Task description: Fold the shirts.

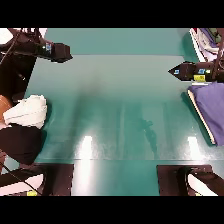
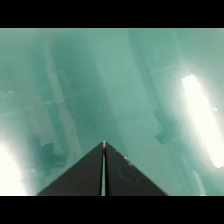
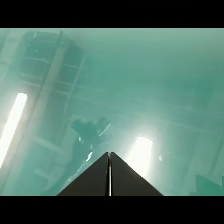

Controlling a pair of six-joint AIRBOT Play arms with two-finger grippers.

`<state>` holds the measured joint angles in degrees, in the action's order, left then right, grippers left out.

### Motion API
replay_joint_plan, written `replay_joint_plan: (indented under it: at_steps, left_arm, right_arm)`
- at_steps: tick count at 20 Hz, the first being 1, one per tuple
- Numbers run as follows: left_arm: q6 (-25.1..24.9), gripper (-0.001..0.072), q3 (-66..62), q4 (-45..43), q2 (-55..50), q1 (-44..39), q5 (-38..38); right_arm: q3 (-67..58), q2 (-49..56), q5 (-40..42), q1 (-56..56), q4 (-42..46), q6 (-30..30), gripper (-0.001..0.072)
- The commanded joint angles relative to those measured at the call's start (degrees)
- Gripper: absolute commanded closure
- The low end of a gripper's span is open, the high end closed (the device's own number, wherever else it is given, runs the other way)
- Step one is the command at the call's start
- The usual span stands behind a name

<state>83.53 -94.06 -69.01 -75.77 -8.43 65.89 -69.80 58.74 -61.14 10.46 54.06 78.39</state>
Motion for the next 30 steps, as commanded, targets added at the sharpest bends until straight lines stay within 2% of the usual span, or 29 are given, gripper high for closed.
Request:
replay_joint_plan:
  at_steps: [1, 3, 4, 5, 6, 7, 12, 15, 16, 18, 19, 22, 26, 30]
  left_arm:
    - [1.7, 0.0676, -0.2, -12.3, 1.6, 3.2, 6.7]
    - [3.5, 0.0676, 1.4, -22.3, 3.2, 7.6, 12.0]
    - [3.5, 0.0674, 3.1, -24.3, 3.7, 10.0, 13.9]
    - [3.5, 0.0477, 5.4, -24.9, 3.8, 12.8, 15.5]
    - [3.7, 0.0125, 8.3, -24.9, 3.8, 15.3, 15.8]
    - [3.9, -0.0013, 11.6, -24.9, 3.8, 17.3, 15.1]
    - [4.1, -0.0012, 30.4, -25.2, 3.8, 21.4, 4.3]
    - [4.8, -0.001, 36.4, -25.1, 3.8, 21.4, -0.4]
    - [5.1, 0.0027, 36.5, -25.1, 3.8, 21.4, -0.3]
    - [5.0, 0.0547, 36.0, -25.1, 4.2, 21.4, 0.3]
    - [5.0, 0.0674, 35.3, -25.1, 4.3, 21.4, 1.0]
    - [5.0, 0.0677, 29.9, -24.9, 7.8, 21.4, 3.4]
    - [4.7, 0.0678, 14.5, -20.9, 17.7, 19.6, 6.7]
    - [3.9, 0.0679, -0.7, -19.9, 21.4, 8.2, 13.1]
  right_arm:
    - [-0.1, -0.1, -0.3, 0.0, 0.0, 0.0, 0.0697]
    - [0.0, -0.1, -0.5, 0.0, 0.0, 0.1, 0.0696]
    - [0.0, -0.1, -0.4, 0.0, 0.0, 0.0, 0.0696]
    - [0.0, 0.0, -0.3, 0.0, 0.0, 0.1, 0.0696]
    - [0.0, 0.0, -0.3, 0.0, 0.0, 0.0, 0.0696]
    - [0.0, 0.0, -0.3, 0.0, 0.0, 0.0, 0.0696]
    - [0.0, 0.0, -0.3, 0.0, 0.0, 0.1, 0.0697]
    - [0.0, 0.0, -0.1, 0.0, 0.0, 0.0, 0.0696]
    - [0.0, 0.0, 0.2, 0.0, 0.0, 0.0, 0.0697]
    - [-0.1, 0.0, 0.9, 0.0, 0.0, 0.0, 0.0697]
    - [-0.1, 0.0, 1.3, 0.0, -0.1, 0.1, 0.0696]
    - [-0.9, 0.0, 1.6, 0.0, -0.1, 0.1, 0.0696]
    - [-8.9, 0.0, 1.6, -0.6, 0.0, 0.1, 0.0697]
    - [-17.4, 0.0, 1.2, -4.2, 0.0, 0.1, 0.0696]
